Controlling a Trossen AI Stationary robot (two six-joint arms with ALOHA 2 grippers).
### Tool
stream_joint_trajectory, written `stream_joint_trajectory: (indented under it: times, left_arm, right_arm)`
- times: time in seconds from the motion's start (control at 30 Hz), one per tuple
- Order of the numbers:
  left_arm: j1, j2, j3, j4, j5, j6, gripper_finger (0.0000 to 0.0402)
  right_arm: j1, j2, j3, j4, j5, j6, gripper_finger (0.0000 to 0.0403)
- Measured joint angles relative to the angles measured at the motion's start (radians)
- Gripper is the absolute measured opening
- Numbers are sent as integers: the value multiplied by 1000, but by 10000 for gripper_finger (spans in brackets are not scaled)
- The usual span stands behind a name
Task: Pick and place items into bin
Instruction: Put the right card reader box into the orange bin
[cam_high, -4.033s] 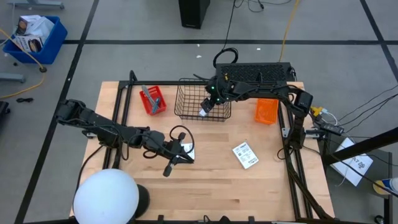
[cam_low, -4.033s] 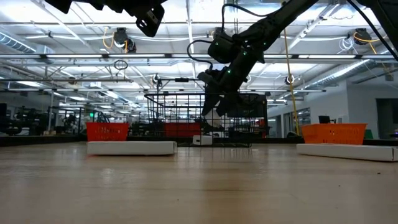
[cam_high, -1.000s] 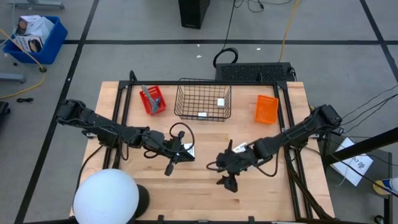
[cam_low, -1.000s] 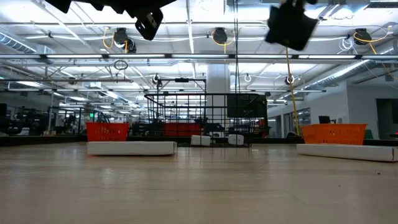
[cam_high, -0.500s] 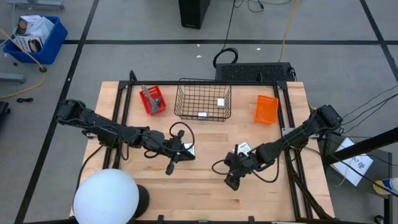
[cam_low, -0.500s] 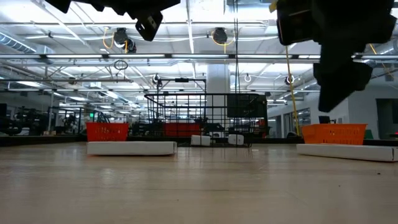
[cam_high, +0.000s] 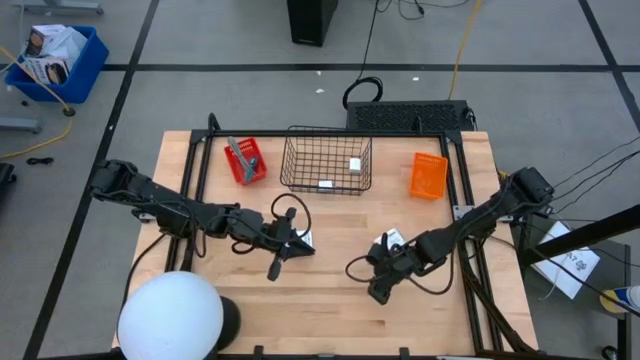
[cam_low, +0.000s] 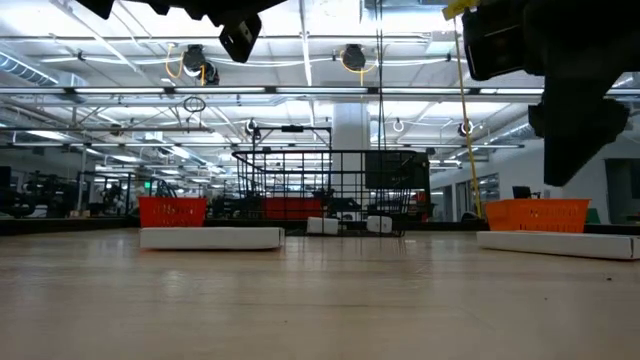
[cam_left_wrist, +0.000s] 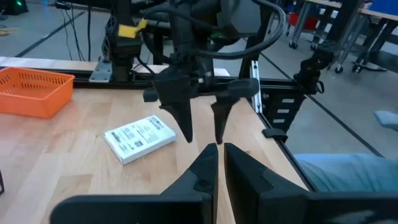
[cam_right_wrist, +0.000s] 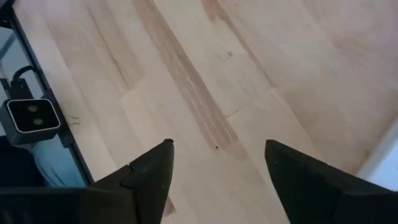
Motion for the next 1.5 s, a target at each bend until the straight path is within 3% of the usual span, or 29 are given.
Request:
stream_joint_trajectory:
  times: [0.17,0.4,0.47,0.67,0.93,1.13,1.5]
  left_arm:
    - [0,0,0,13,0,0,31]
    - [3,0,0,39,-4,-1,31]
    - [5,0,0,49,-6,-1,31]
    - [6,40,2,70,21,-14,31]
    - [15,204,80,66,55,-58,30]
    - [30,360,206,57,107,-57,30]
    - [65,580,470,-105,122,0,30]
  right_arm:
    - [3,-50,0,-70,46,10,177]
    - [14,-118,0,-146,100,30,31]
    - [14,-125,0,-164,109,33,9]
    - [19,-130,0,-314,136,122,2]
    - [19,-130,0,-484,157,218,1]
    - [19,-130,0,-597,182,273,1]
    - [19,-130,-15,-705,231,324,1]
